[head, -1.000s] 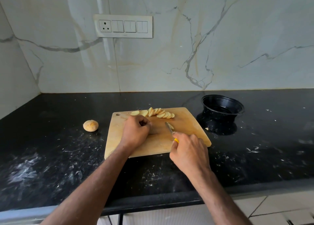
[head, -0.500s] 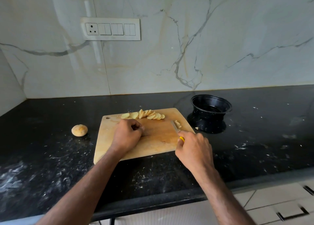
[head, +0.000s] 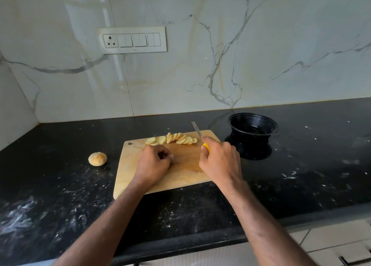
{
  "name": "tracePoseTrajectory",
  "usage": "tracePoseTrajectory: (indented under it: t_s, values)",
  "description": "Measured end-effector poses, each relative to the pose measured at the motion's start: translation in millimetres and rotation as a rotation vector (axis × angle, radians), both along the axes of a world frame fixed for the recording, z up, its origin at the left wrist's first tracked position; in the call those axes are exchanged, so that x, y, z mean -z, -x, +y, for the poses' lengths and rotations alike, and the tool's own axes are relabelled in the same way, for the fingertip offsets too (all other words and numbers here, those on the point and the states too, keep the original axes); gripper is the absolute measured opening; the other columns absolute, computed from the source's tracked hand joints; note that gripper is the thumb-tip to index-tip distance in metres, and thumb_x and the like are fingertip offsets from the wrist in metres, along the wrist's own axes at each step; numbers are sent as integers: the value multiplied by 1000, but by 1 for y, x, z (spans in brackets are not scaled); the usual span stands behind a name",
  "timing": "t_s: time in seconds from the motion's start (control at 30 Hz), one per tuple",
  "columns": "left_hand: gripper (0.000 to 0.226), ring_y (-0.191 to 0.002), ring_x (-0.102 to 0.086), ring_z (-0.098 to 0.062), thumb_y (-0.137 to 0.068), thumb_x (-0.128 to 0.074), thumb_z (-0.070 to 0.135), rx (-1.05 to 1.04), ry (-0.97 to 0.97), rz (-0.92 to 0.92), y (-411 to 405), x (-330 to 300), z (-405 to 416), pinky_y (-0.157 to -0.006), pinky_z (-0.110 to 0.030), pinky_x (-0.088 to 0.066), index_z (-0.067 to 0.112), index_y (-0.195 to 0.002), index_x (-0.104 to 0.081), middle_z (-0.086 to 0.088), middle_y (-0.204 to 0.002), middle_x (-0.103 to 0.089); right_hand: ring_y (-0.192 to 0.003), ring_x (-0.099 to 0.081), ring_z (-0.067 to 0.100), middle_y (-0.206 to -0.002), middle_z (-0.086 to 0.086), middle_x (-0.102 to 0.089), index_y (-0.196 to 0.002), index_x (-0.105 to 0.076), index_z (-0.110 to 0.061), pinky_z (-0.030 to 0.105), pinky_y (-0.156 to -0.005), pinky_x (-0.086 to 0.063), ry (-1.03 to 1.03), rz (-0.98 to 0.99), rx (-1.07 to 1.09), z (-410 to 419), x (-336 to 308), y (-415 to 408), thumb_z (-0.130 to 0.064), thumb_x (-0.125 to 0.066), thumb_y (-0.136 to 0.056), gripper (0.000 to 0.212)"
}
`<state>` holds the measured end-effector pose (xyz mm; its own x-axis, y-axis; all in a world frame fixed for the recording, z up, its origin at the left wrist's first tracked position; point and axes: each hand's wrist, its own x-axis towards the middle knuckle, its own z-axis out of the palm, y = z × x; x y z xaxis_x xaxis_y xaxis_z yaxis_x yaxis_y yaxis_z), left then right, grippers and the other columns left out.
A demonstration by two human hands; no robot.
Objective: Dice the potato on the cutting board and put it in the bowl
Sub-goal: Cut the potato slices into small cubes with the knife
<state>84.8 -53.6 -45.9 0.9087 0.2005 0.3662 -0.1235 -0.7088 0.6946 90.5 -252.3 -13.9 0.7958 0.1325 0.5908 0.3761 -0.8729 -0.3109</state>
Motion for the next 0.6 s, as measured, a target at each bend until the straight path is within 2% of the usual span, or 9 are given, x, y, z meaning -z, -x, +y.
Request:
tracePoseTrajectory:
  t_s: [0.1, 0.2, 0.3, 0.43, 0.53, 0.6]
  values:
    - [10, -75, -63, 1, -89, -74, 12, -40, 44, -82, 0, 0, 5, -62, -7, -46, 21, -86, -76, 12, -80, -70, -67, -72, 26, -77, 4, -76, -125, -70, -24, 36, -65, -60, -25, -28, -23, -3, 7, -5, -27, -66, -92, 34]
    - [15, -79, -60, 5, -89, -73, 8, -59, 81, -175, -3, -6, 14, -62, -6, -44, 22, -86, -76, 14, -78, -68, -70, -73, 26, -80, 2, -76, -121, -72, -27, 35, -64, -58, -5, -11, -25, -5, 14, -6, -28, -67, -89, 32]
    - [16, -75, -61, 4, -88, -74, 8, -148, 99, -178, -16, -17, 29, -59, -7, -45, 23, -89, -77, 14, -79, -67, -75, -73, 25, -85, 0, -77, -122, -70, -29, 36, -67, -58, 4, 18, -37, -4, 16, -6, -31, -64, -91, 32]
    - [23, -82, -63, -1, -90, -69, 3, -210, 153, -96, -43, -27, 52, -72, -11, -51, 25, -94, -75, 17, -86, -67, -77, -73, 22, -88, -2, -77, -124, -69, -30, 35, -69, -59, 1, 35, -42, -3, 16, -8, -32, -63, -92, 32]
    - [16, -85, -61, -2, -91, -71, 12, -234, 65, -15, -55, -18, 63, -87, -27, -56, 19, -105, -76, 14, -90, -65, -76, -73, 21, -88, -3, -77, -124, -69, -30, 35, -70, -61, 0, 40, -41, -4, 18, -9, -32, -64, -92, 33]
    - [20, -87, -60, -4, -93, -69, 19, -251, 10, 30, -58, -10, 65, -93, -32, -56, 19, -113, -74, 11, -96, -67, -76, -73, 21, -89, -2, -78, -124, -69, -29, 36, -69, -61, -6, 38, -45, -5, 19, -10, -32, -65, -91, 33]
